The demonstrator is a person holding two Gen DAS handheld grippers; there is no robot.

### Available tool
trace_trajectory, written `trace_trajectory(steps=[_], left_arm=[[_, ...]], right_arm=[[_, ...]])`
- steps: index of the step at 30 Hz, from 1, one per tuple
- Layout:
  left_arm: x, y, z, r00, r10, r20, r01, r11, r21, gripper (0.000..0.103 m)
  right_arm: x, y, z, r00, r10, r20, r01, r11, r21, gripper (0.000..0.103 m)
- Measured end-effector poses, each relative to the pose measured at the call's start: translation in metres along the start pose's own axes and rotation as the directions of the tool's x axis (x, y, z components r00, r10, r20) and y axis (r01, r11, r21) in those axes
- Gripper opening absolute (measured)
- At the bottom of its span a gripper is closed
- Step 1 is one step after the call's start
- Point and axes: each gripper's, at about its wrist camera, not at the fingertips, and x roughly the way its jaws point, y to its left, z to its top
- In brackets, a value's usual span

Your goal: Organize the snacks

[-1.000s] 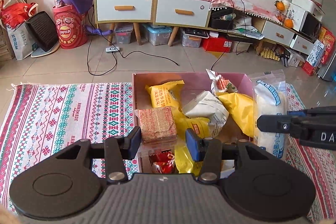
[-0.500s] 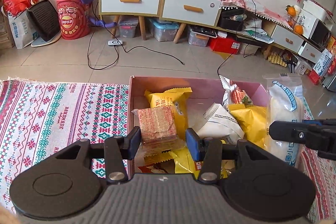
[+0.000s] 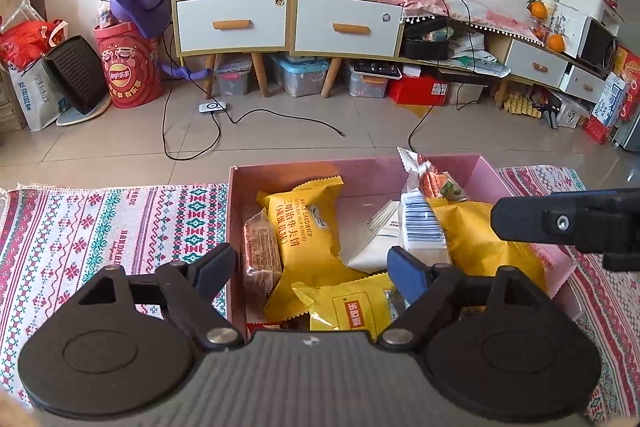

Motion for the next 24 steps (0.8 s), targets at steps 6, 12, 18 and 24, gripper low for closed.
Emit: trace_trajectory(steps=[6,12,18,24], left_arm=[[-0.008,0.0,-0.003,1.0,0.012,-0.007,-0.012,1.0,0.002,0.096],[-0.024,0.001,-0.011,1.0,0.009,-0.004,-0.009,1.0,-0.012,0.103],[-0.037,-0.003,-0.02,1.0,0.021,-0.018,-0.021,1.0,-0.004,0.103],[-0.05,-0.008,-0.039,0.998,0.036,-0.059,-0.036,0.999,0.0,0.103]], right_arm=[[-0.011,0.0,-0.003,1.0,-0.009,0.012,0.01,1.0,-0.026,0.08],[-0.024,-0.007,-0.011,1.0,-0.018,0.016,0.018,1.0,-0.02,0.09],[-0.033,-0.02,-0.025,0.999,-0.041,0.007,0.041,0.999,-0.001,0.094],[-0.041,-0.03,-0.046,0.998,-0.06,-0.013,0.06,0.998,0.007,0.098]])
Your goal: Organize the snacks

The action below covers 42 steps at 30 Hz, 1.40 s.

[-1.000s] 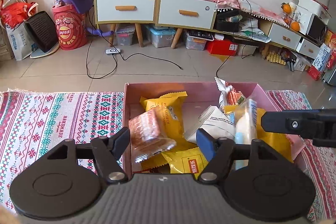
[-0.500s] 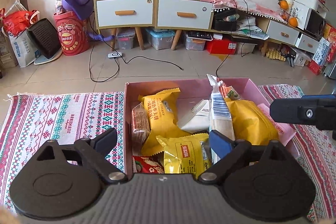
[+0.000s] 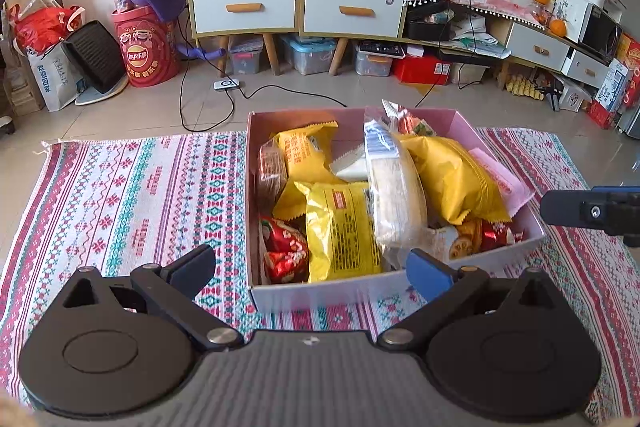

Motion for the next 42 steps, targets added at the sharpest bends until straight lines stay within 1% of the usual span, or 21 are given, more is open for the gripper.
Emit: trace_trajectory(steps=[3,7,11,14,17,20,23,27,30,36,42], left_arm=[[-0.009,-0.001,-0.012,1.0,0.025,-0.003,-0.025,1.0,0.001,0.103],[-0.022,-0.003,-0.023,0.998,0.052,-0.035,-0.053,0.999,-0.007,0.103],[-0.039,-0.006,-0.034,0.995,0.087,-0.043,-0.087,0.996,0.005,0.103],[-0.05,-0.007,-0.037,0.994,0.098,-0.056,-0.099,0.995,-0.011,0.103],[-0.058,-0.012,-0.046,0.99,0.11,-0.09,-0.111,0.994,-0.001,0.103],[-0.066,-0.014,-0.059,0.986,0.141,-0.084,-0.141,0.99,0.002,0.103],[-0.069,-0.013,-0.065,0.985,0.135,-0.109,-0.138,0.99,-0.019,0.103],[-0.071,-0.014,-0.065,0.984,0.147,-0.102,-0.149,0.989,-0.015,0.103],[-0.074,-0.015,-0.065,0.986,0.137,-0.099,-0.141,0.99,-0.025,0.103],[-0.074,-0.014,-0.065,0.985,0.139,-0.102,-0.143,0.989,-0.031,0.103],[-0.076,-0.016,-0.067,0.985,0.142,-0.097,-0.146,0.989,-0.038,0.103]], right_arm=[[-0.004,-0.001,-0.012,1.0,-0.011,-0.017,0.01,1.0,-0.014,0.099],[-0.01,0.004,-0.026,0.998,-0.043,-0.055,0.041,0.998,-0.039,0.1],[-0.023,0.01,-0.038,0.996,-0.062,-0.063,0.058,0.996,-0.064,0.103],[-0.031,0.018,-0.044,0.992,-0.096,-0.077,0.089,0.992,-0.088,0.103],[-0.038,0.021,-0.051,0.99,-0.106,-0.097,0.098,0.992,-0.08,0.103],[-0.04,0.024,-0.06,0.984,-0.125,-0.129,0.119,0.991,-0.058,0.103],[-0.037,0.028,-0.068,0.976,-0.159,-0.147,0.149,0.986,-0.076,0.103],[-0.035,0.034,-0.072,0.972,-0.196,-0.131,0.181,0.977,-0.117,0.103],[-0.035,0.033,-0.073,0.973,-0.186,-0.137,0.173,0.98,-0.101,0.103],[-0.04,0.038,-0.074,0.975,-0.195,-0.104,0.182,0.976,-0.116,0.103],[-0.039,0.036,-0.075,0.975,-0.191,-0.114,0.179,0.978,-0.112,0.103]])
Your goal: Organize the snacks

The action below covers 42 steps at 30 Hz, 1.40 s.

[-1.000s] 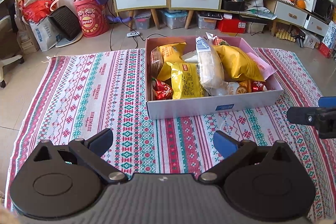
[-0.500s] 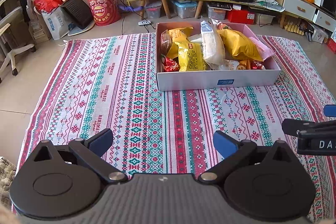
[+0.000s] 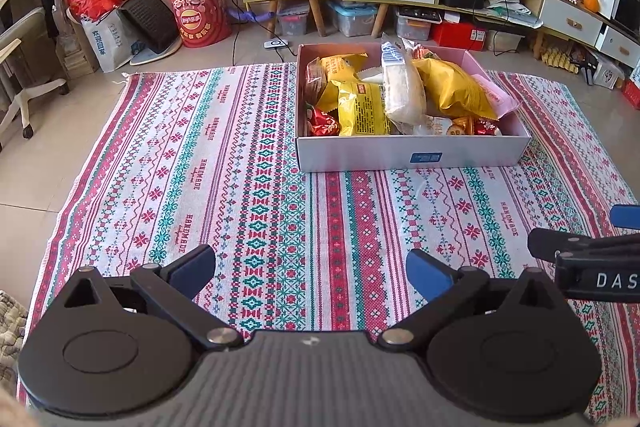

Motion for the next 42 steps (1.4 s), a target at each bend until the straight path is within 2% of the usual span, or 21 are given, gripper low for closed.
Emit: trace_trajectory(steps=[42], left_arm=[[-0.0007,-0.0041,-0.0029,1.0,-0.014,-0.007,0.014,1.0,0.009,0.103]], right_arm=[[0.0006,0.0043,-0.0021,1.0,0.001,-0.01,-0.001,1.0,-0.018,0.103]])
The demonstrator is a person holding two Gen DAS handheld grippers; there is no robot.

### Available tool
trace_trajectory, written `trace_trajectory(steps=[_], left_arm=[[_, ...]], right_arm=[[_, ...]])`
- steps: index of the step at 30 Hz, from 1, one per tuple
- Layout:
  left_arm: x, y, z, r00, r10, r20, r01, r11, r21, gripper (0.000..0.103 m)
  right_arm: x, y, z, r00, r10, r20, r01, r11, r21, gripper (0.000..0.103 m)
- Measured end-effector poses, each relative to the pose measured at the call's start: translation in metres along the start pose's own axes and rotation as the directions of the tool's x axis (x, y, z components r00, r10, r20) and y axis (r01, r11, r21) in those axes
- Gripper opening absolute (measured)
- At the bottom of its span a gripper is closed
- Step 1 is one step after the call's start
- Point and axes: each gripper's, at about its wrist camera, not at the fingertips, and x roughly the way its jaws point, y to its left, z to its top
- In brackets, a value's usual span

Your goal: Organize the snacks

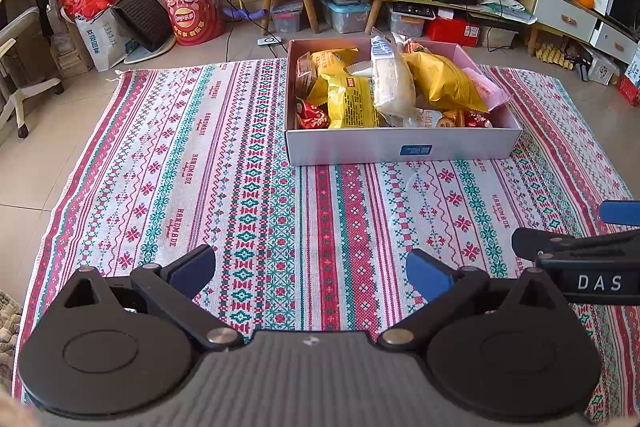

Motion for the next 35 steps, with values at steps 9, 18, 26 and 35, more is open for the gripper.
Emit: trace_trajectory(steps=[9,18,26,35], left_arm=[[0.0001,-0.0001,0.0001,1.0,0.0,0.0,0.0,1.0,0.0,0.103],[0.0001,-0.0002,0.0001,1.0,0.0,-0.001,0.0,1.0,0.0,0.103],[0.0015,0.0005,-0.0029,1.0,0.001,-0.005,-0.001,1.0,0.0,0.103],[0.0022,0.001,-0.0022,1.0,0.002,-0.01,-0.002,1.0,0.002,0.103]], right_arm=[[-0.0001,0.0003,-0.0001,1.0,0.0,0.0,0.0,1.0,0.001,0.103],[0.0001,0.0005,0.0,1.0,0.0,0.001,0.0,1.0,0.001,0.103],[-0.0003,0.0006,0.0004,1.0,0.0,0.003,0.0,1.0,0.001,0.103],[0.0001,0.0007,0.0002,1.0,0.0,0.002,0.0,1.0,0.001,0.103]])
